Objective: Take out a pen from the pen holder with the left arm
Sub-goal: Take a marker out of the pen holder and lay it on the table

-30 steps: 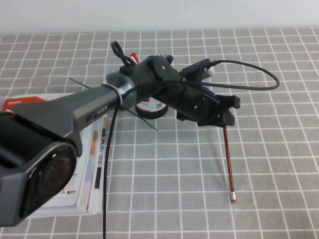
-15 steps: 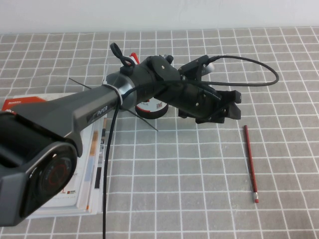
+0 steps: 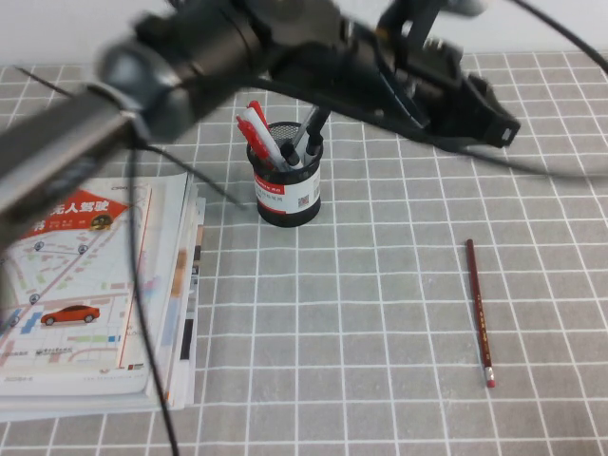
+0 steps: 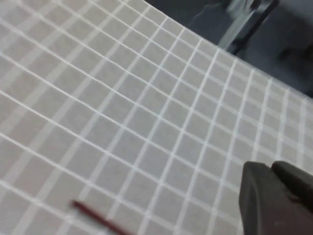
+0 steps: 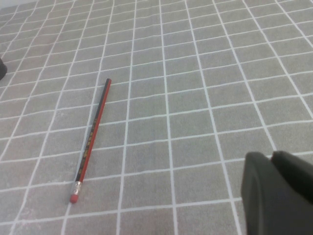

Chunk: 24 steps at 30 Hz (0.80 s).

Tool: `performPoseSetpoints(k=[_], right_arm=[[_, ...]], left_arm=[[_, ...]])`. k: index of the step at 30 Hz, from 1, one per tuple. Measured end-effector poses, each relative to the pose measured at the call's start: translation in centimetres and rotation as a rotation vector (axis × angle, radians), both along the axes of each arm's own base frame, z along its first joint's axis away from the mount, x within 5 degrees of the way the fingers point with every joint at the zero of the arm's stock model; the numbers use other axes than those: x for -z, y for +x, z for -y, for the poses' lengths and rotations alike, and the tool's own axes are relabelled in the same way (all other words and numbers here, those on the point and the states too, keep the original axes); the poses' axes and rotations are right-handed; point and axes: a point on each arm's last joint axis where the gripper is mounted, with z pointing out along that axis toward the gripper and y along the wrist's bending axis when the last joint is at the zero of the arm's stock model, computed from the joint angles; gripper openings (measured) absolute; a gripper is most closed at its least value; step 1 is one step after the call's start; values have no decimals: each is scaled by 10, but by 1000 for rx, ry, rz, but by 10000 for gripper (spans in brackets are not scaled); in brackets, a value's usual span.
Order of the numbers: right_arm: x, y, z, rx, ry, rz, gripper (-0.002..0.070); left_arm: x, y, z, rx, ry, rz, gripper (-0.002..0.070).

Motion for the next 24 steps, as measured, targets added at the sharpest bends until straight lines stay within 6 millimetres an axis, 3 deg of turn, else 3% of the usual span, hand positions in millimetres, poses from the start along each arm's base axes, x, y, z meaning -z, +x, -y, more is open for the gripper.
performPoseSetpoints(k=[6, 10, 15, 24], right_arm=[[0, 0, 0, 0, 0, 0, -13], [0, 0, 0, 0, 0, 0, -13], [0, 0, 0, 0, 0, 0, -13], [0, 0, 0, 0, 0, 0, -13]], left_arm=[[-66, -53, -27, -67, 176, 332, 0], [-86, -83, -54, -156, 174, 403, 0], [-72, -114, -93, -248, 155, 383, 0], [-14, -186, -180, -394, 74, 254, 0]])
